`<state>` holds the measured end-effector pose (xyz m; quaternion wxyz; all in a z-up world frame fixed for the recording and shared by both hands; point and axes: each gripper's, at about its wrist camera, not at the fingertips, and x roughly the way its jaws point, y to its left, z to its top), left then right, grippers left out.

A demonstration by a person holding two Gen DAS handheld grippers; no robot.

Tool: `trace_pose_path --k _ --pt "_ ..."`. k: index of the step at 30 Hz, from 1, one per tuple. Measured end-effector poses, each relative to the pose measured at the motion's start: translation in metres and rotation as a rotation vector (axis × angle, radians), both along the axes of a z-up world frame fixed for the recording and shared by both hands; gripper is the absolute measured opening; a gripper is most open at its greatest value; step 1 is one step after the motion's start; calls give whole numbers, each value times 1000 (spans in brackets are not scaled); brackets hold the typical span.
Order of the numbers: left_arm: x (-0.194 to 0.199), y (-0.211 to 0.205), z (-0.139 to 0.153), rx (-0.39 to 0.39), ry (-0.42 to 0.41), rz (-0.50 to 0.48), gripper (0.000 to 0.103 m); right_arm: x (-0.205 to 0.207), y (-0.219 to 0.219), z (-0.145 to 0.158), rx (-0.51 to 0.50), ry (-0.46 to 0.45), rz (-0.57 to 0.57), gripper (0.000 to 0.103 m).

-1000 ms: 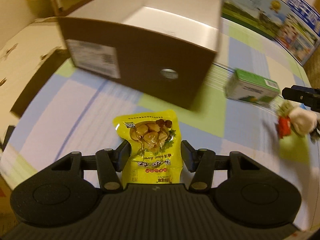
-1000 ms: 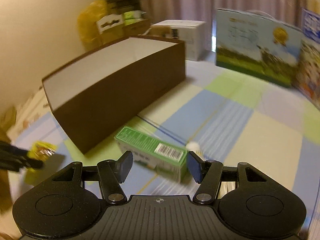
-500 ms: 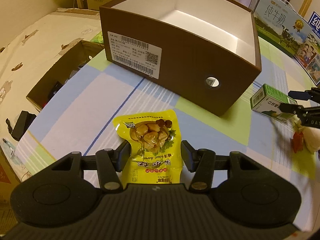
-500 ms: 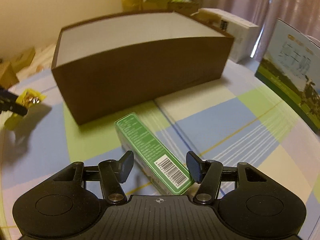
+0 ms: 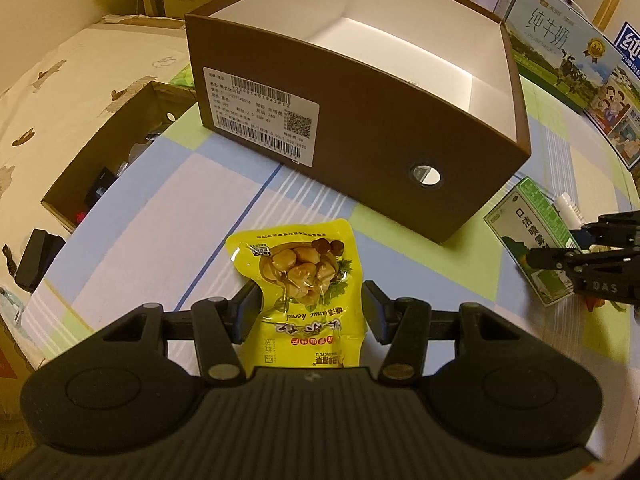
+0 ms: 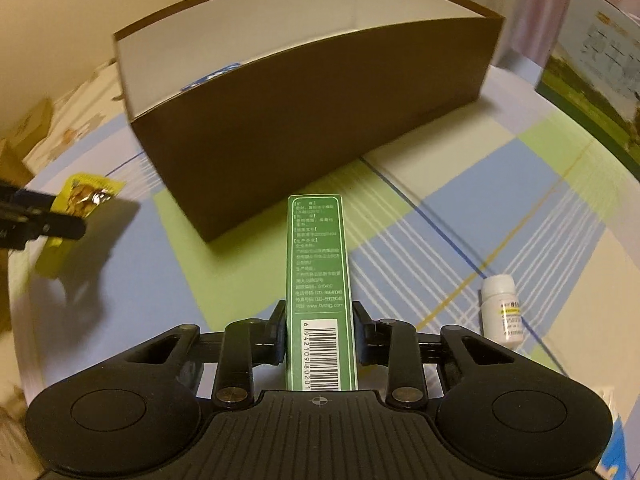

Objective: Organize objects
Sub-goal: 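Carry pouch and green box into the brown box and release both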

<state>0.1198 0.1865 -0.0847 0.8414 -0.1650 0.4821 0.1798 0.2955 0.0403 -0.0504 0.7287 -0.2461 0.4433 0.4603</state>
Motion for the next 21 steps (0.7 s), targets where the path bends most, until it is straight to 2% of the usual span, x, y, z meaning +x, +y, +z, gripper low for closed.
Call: trace_pose_path --k 5,11,21 --pt "0 3 2 -5 -4 -10 50 -8 -3 4 9 13 -75 27" --pt "-2 8 16 1 -31 -29 50 -13 -18 27 46 43 -191 27" --pt "-2 17 64 24 -117 -118 50 -48 -24 104 196 29 -319 27"
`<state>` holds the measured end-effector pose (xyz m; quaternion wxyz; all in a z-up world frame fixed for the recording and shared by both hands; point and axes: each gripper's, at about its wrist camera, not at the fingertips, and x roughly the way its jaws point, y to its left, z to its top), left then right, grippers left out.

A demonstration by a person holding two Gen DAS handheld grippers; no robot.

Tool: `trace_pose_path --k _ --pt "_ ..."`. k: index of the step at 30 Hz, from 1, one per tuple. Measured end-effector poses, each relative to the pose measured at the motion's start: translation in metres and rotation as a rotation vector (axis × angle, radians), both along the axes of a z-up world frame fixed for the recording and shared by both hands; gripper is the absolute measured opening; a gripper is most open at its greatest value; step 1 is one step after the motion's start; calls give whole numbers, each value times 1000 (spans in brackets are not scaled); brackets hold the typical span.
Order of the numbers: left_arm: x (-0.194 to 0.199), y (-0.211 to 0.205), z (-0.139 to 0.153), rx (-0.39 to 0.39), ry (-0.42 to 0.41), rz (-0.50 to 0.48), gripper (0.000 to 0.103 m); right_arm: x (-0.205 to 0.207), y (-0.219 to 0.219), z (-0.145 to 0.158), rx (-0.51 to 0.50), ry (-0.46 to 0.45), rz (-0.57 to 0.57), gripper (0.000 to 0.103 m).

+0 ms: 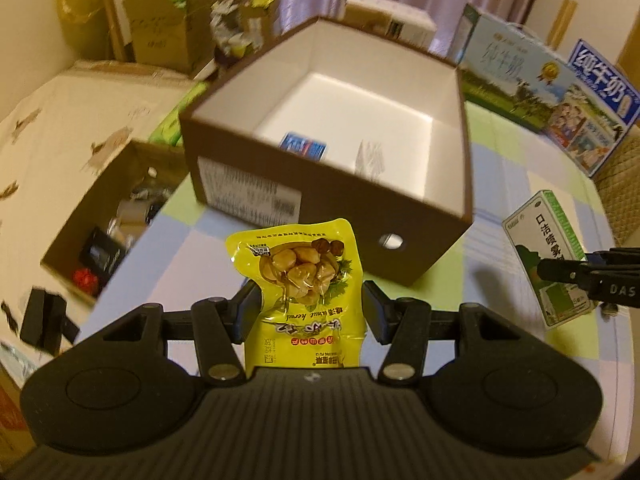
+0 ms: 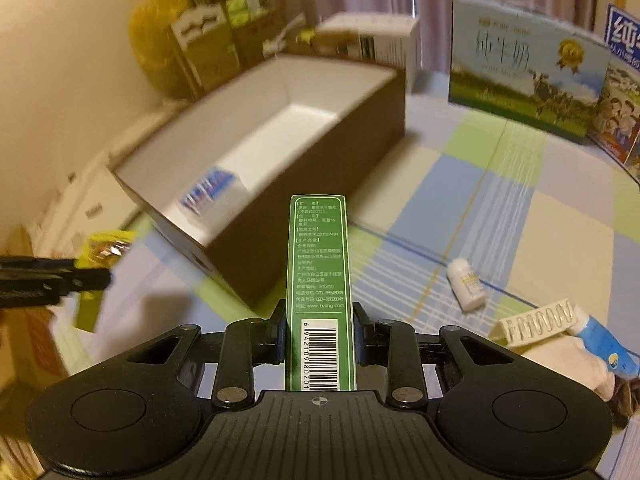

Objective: Organize objects
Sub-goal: 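Carry pouch and green box into the brown box and release both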

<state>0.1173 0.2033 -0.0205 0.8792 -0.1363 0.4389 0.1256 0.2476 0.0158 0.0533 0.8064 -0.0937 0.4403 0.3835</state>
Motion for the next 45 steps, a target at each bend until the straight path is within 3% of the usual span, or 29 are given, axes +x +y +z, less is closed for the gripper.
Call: trace_pose_path --k 9,19,28,45 --pt "18 11 47 28 -101 -117 50 -29 40 56 158 -25 -4 27" --pt "70 26 69 47 -176 -222 50 -2 100 58 162 -54 -83 27" --pt "134 43 58 56 -144 -258 50 43 139 36 88 -56 -158 27" --pt "223 64 5 45 -4 -297 50 105 176 -16 -59 -10 -231 27"
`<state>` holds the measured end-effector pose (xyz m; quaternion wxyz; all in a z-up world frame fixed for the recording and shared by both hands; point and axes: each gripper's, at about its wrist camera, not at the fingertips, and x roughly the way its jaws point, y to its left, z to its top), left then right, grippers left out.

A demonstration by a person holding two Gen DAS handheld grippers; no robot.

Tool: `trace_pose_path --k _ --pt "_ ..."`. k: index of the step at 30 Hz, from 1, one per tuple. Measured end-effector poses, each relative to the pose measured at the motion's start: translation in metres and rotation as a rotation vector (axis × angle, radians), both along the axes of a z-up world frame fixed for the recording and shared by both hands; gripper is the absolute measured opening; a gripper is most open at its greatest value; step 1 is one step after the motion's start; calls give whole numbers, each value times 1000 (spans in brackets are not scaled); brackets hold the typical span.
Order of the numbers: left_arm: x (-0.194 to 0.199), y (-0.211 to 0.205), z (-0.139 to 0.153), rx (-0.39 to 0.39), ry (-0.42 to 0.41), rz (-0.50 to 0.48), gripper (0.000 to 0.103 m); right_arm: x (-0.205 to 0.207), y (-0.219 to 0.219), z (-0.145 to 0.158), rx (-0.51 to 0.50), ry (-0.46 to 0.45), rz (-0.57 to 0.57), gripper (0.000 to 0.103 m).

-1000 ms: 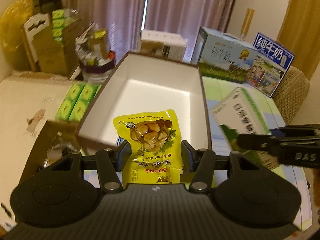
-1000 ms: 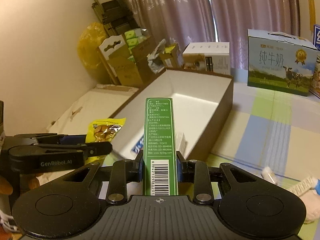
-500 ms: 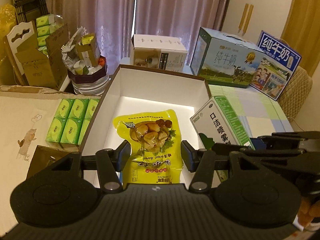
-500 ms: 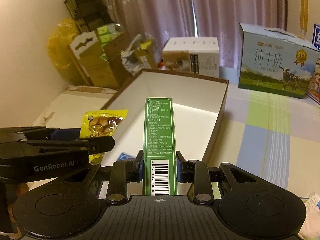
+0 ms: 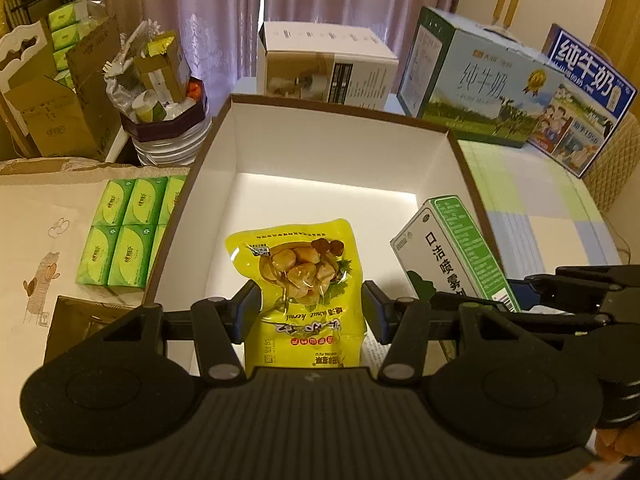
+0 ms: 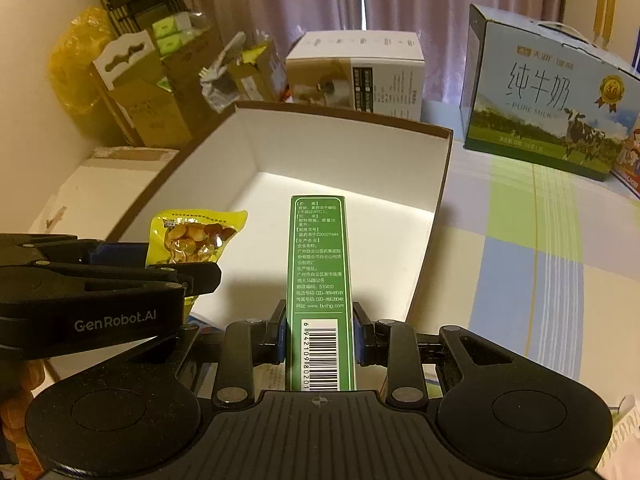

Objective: Organize objects
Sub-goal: 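Carry pouch and green box into the brown box and release both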

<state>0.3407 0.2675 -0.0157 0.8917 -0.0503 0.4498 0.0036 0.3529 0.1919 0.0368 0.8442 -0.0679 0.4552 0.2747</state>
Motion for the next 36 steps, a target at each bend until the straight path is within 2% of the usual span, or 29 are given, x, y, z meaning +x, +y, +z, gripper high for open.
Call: trace_pose_path --k 15,21,33,36 --pt "31 0 -22 0 41 -22 51 21 7 -12 -54 2 -31 27" --pt "37 2 -25 2 42 -24 57 24 8 -12 -61 -1 -34 27" --pt "38 4 -26 6 33 -25 60 26 9 -13 -67 -5 -39 27" --pt "37 4 -25 7 31 -24 64 28 8 -13 -65 -7 -47 27"
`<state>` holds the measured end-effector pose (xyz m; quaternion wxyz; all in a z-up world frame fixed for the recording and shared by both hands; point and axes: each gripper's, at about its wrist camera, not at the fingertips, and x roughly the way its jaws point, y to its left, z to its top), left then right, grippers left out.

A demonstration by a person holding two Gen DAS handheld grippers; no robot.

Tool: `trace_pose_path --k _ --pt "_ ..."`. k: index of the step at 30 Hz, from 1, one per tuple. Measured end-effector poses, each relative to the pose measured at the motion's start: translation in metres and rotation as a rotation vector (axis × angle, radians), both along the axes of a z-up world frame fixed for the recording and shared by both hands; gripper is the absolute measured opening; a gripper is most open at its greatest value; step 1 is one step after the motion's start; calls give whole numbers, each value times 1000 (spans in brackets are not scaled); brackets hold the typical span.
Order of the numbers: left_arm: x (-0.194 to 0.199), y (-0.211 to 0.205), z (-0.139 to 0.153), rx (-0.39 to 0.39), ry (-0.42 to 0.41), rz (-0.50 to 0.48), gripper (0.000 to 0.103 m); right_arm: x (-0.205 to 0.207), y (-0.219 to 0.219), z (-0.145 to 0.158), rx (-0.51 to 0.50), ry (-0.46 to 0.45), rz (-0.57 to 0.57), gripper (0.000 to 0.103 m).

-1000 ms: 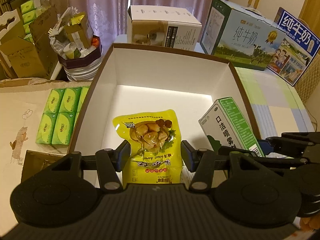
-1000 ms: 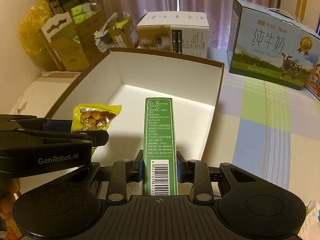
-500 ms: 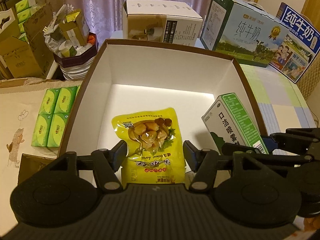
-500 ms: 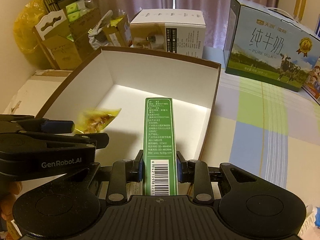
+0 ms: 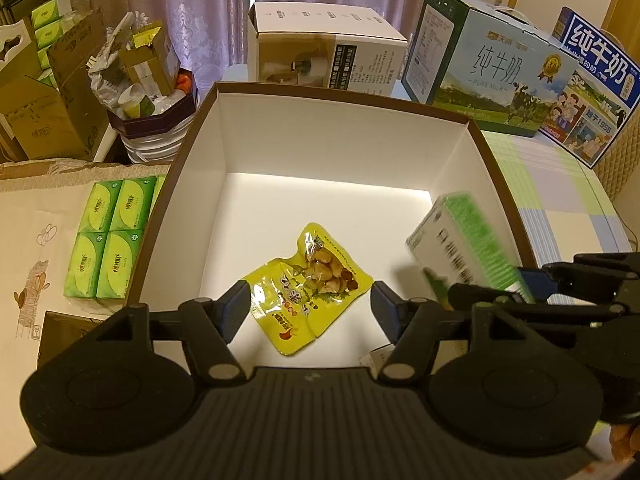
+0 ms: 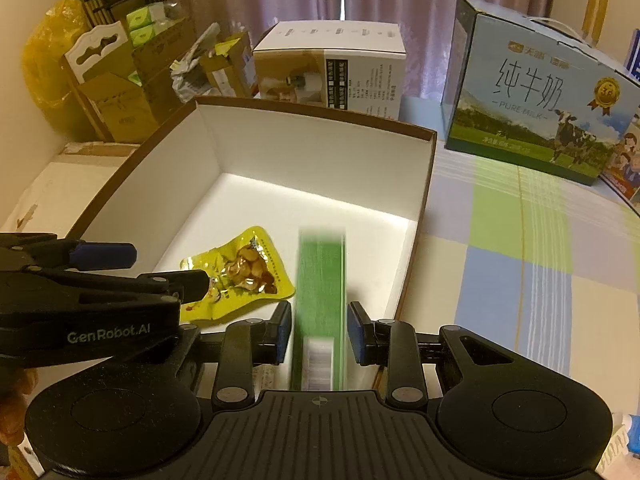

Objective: Organize objects
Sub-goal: 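Carry pouch and green box into the brown box and release both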

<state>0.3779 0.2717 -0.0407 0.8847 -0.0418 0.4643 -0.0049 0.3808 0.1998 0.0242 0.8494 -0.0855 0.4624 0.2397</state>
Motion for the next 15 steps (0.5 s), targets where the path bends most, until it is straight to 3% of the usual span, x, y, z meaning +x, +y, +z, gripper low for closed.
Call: trace_pose_path --k 15 --pt "-9 -1 4 4 -10 -4 69 -7 -3 3 14 -3 15 28"
